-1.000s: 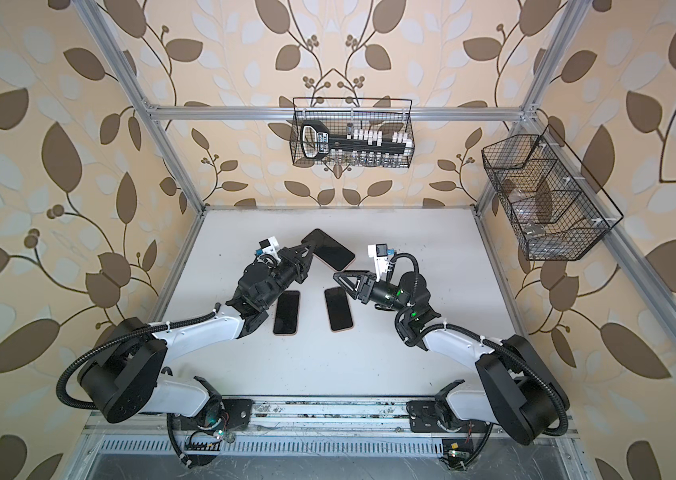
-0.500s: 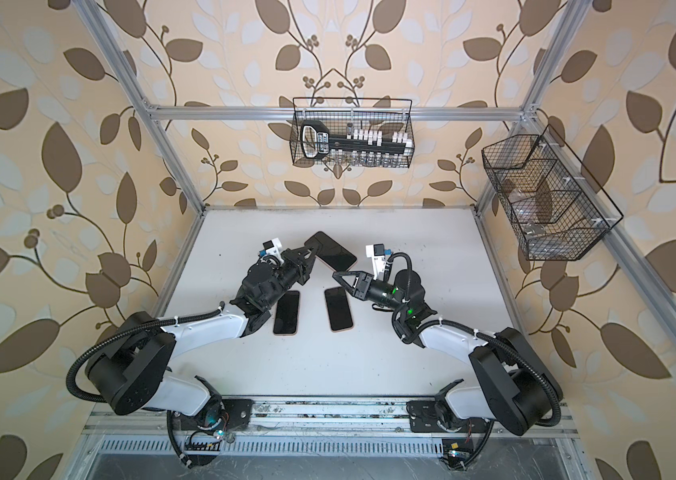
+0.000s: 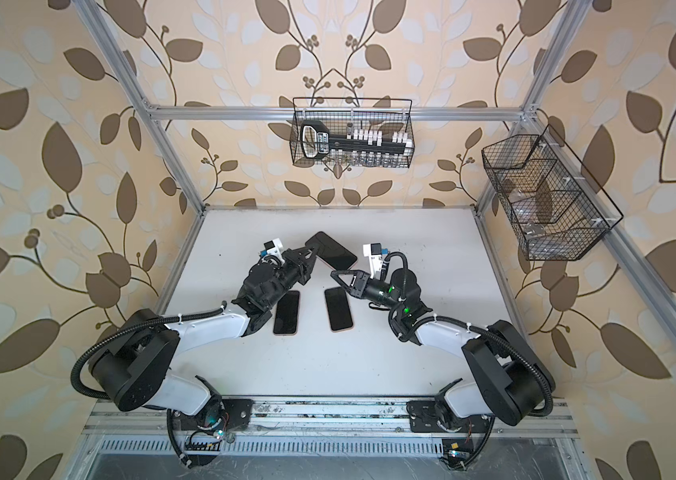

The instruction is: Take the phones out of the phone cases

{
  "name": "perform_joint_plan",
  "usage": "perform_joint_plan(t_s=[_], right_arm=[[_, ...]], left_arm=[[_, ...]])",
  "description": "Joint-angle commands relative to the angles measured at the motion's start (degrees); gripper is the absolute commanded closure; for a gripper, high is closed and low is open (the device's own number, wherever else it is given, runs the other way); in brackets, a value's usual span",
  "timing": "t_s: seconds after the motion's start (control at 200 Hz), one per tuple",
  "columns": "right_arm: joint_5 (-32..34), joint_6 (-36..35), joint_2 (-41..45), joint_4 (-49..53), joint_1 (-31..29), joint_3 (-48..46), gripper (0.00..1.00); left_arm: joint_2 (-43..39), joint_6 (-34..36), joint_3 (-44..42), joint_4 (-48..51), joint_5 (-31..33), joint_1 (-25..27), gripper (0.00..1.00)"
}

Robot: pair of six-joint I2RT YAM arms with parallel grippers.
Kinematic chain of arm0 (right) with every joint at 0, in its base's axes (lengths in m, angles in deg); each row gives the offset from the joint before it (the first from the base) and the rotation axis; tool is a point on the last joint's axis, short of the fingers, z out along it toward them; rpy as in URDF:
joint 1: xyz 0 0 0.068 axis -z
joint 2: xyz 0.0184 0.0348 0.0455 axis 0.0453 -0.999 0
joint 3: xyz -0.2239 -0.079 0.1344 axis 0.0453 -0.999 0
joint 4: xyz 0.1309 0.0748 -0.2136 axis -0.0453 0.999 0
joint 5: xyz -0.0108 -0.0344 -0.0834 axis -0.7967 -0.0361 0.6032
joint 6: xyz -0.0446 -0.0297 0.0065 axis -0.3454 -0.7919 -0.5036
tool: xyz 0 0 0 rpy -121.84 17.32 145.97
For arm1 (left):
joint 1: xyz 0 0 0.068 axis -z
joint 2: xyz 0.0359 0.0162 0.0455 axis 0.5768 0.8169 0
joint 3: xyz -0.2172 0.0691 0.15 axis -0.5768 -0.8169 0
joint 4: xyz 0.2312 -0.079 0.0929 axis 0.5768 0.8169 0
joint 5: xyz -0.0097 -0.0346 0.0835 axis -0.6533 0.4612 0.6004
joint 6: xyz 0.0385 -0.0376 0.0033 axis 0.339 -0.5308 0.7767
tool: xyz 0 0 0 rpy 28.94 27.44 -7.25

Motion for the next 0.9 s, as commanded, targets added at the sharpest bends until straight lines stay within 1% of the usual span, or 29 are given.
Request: perform_joint_plan(t_s=[0.0,0.255,0.495,0.68,0.83,0.845,0.895], right_arm=[[0.8,0.2,-0.4,-2.9,-0.5,1.6,0.83],[1.4,-1.4,0.1,-2.6,-0.7,0.6,0.87],[1.4,-5.2,0.1,-2.1,-0.6,-0.4,0.91],[1.6,-10.0,0.1,-2.0,-0.3,-1.3,0.94],[1.5,-14.5,0.2,-1.7,-0.2,-1.9,0.95],[1.5,-15.1,0.2,-1.2,-0.1,-1.9,0.95],[1.9,-16.2,0.4,-0.4,-0.1,-1.9,0.95]], left_arm=[[-0.5,-0.1,2.3,-7.0,-0.4,0.4,1.00],[-0.6,-0.5,1.7,-7.4,0.6,0.5,1.00],[-0.7,-2.6,1.6,-7.5,0.9,0.5,1.00],[-1.6,-5.4,1.5,-6.6,0.5,0.5,1.00],[-1.6,-6.9,1.8,-5.4,0.0,0.7,1.00],[-3.2,-6.9,1.8,-5.4,-0.1,0.7,1.00],[-3.7,-7.2,2.1,-5.3,-0.3,0.7,1.00]])
